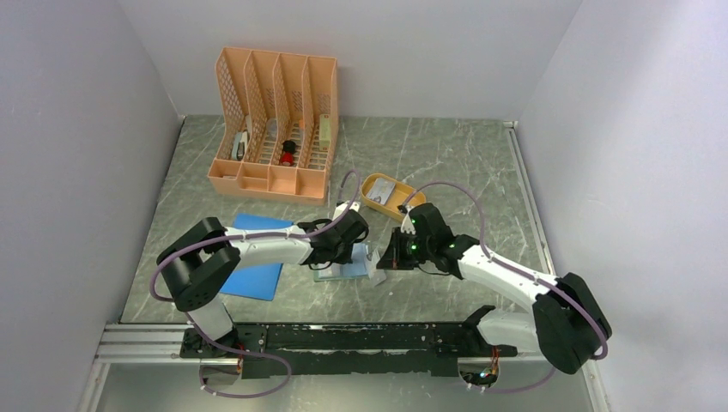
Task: Put the credit cards into the card holder
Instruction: Turn over the card slot in the card holder.
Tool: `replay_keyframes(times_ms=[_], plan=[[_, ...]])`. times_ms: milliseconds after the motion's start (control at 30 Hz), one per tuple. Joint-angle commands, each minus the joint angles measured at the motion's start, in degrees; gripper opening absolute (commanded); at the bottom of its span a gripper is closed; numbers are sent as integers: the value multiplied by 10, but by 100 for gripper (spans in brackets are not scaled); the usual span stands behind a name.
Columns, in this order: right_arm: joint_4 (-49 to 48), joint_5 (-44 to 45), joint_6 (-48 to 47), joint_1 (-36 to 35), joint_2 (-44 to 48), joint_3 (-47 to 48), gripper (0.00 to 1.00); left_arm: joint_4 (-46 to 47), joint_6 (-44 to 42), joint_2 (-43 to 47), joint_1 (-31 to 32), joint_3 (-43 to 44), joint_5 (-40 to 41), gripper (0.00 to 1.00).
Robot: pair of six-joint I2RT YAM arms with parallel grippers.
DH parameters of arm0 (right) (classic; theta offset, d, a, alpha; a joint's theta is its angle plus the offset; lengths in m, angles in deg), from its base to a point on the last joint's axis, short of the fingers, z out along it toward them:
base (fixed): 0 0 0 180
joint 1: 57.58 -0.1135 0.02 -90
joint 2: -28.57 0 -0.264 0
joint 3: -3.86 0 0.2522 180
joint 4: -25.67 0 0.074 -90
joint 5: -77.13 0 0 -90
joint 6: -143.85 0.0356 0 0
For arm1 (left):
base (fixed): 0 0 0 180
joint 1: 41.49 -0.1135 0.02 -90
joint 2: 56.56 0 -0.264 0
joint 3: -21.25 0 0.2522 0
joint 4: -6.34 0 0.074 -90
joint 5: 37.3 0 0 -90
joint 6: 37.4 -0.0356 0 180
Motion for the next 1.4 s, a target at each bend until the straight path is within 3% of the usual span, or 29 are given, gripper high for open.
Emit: replay_keyframes(times_ms=[0, 500, 933, 1233, 1367], plan=[[-20, -41, -3, -7, -25, 10, 0, -6, 2, 3, 1, -16, 0, 5], [-30, -45, 15, -7, -35, -8, 0, -2, 7, 9, 1, -24, 1, 5], [-92, -74, 41, -7, -61, -25, 0, -4, 20, 34, 2, -31, -6, 6], [-109, -82, 43, -17, -77, -10, 0, -25, 19, 86, 2, -8, -10, 41], [-128, -82, 44, -27, -87, -2, 0, -27, 21, 110, 1, -7, -15, 48]])
